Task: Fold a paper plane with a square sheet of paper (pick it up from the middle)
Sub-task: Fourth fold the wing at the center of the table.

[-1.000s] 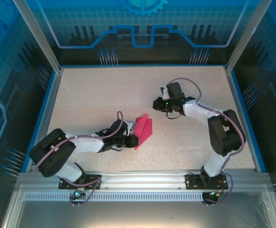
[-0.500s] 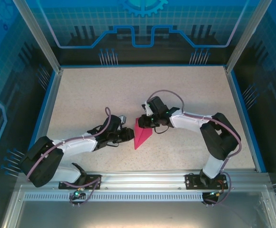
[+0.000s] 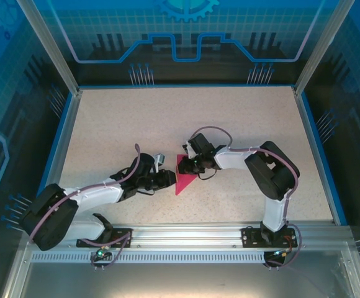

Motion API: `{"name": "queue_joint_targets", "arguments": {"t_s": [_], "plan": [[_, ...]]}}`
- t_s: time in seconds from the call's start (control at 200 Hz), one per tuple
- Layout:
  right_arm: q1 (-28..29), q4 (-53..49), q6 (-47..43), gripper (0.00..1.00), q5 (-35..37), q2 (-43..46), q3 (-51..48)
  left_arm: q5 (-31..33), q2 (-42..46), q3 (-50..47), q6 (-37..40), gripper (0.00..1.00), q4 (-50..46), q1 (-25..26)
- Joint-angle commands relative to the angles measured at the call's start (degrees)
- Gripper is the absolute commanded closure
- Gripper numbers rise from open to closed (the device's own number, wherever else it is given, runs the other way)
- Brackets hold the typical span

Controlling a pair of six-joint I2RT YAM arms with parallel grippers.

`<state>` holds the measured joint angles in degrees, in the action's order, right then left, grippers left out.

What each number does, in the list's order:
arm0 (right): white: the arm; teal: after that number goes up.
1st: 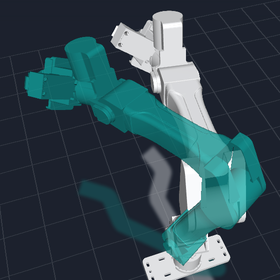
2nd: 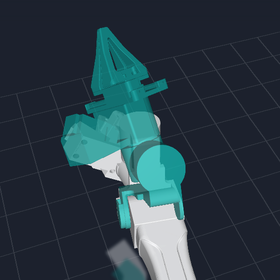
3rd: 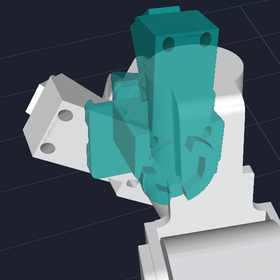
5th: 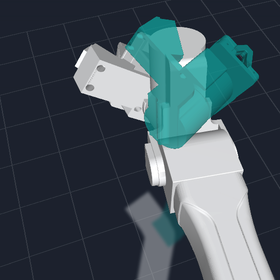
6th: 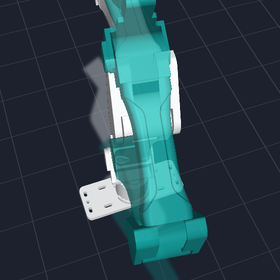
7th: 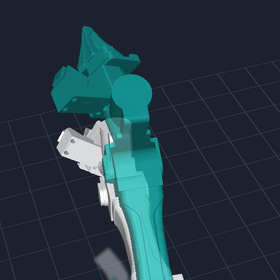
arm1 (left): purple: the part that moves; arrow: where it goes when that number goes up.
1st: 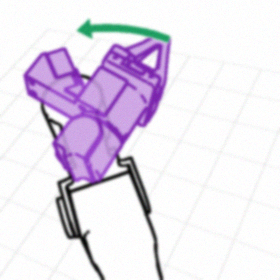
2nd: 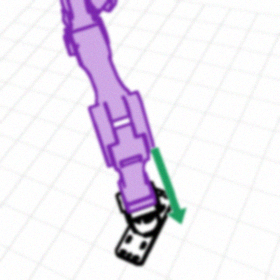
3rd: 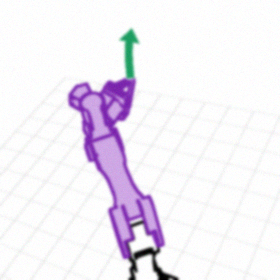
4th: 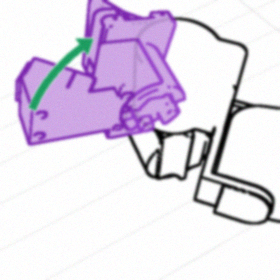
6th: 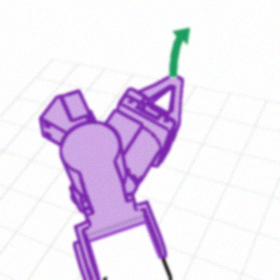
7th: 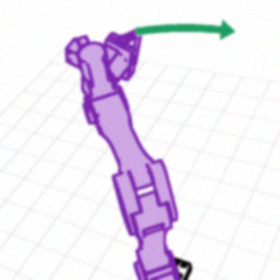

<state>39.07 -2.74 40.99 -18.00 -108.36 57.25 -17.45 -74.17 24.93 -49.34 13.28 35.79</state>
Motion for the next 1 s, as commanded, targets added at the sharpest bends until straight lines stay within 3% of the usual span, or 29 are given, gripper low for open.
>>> {"name": "queue_joint_targets", "arguments": {"t_s": [0.0,0.61,0.99], "plan": [[0.5,0.6,2.5,0.89,1.6,-1.8,-0.2,-3.8,-2.0,0.2,-1.0,0.73,3.1,0.4],[0.1,0.0,4.5,0.89,4.3,-2.0,-1.2,-2.6,-12.9,4.7,-1.0,0.77,2.6,2.0],[0.1,0.7,3.5,0.89,-1.1,2.7,-2.0,-5.2,-12.5,2.2,-2.2,0.79,1.2,2.8]]}}
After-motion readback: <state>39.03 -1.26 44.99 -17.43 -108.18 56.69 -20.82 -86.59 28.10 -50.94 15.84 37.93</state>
